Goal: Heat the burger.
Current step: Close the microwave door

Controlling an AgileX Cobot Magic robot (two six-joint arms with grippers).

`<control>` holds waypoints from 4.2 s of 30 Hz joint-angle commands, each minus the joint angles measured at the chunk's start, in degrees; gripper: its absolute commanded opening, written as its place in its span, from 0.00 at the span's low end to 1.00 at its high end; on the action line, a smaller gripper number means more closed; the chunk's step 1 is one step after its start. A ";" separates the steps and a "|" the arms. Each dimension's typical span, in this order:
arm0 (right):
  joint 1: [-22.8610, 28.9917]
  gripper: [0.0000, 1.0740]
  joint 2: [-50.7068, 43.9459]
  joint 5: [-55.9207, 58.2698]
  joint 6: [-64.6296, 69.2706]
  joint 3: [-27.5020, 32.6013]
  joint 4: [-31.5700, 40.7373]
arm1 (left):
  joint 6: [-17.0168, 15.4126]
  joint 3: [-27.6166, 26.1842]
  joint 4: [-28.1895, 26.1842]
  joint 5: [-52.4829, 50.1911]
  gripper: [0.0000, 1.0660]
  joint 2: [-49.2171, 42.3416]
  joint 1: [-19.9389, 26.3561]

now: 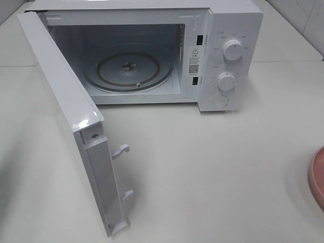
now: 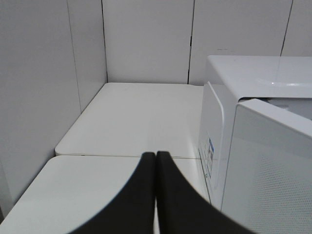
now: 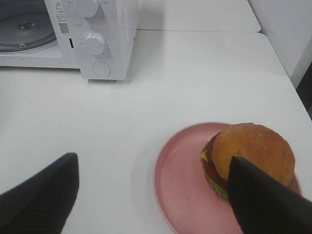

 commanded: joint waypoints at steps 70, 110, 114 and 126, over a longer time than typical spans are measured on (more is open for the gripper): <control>-0.29 0.70 -2.01 -0.74 -0.46 0.11 -0.17 | -14.21 -20.28 13.64 -20.23 0.00 47.67 -17.76; -0.29 0.70 -2.01 -0.74 -0.46 0.11 -0.17 | -12.72 -39.19 8.02 -12.78 0.00 59.76 -29.11; -0.29 0.70 -2.01 -0.74 -0.46 0.11 -0.17 | -12.72 -43.60 6.47 -10.26 0.00 61.94 -30.42; -0.29 0.70 -2.01 -0.74 -0.46 0.11 -0.17 | -12.89 -52.65 6.07 -8.02 0.00 65.03 -32.09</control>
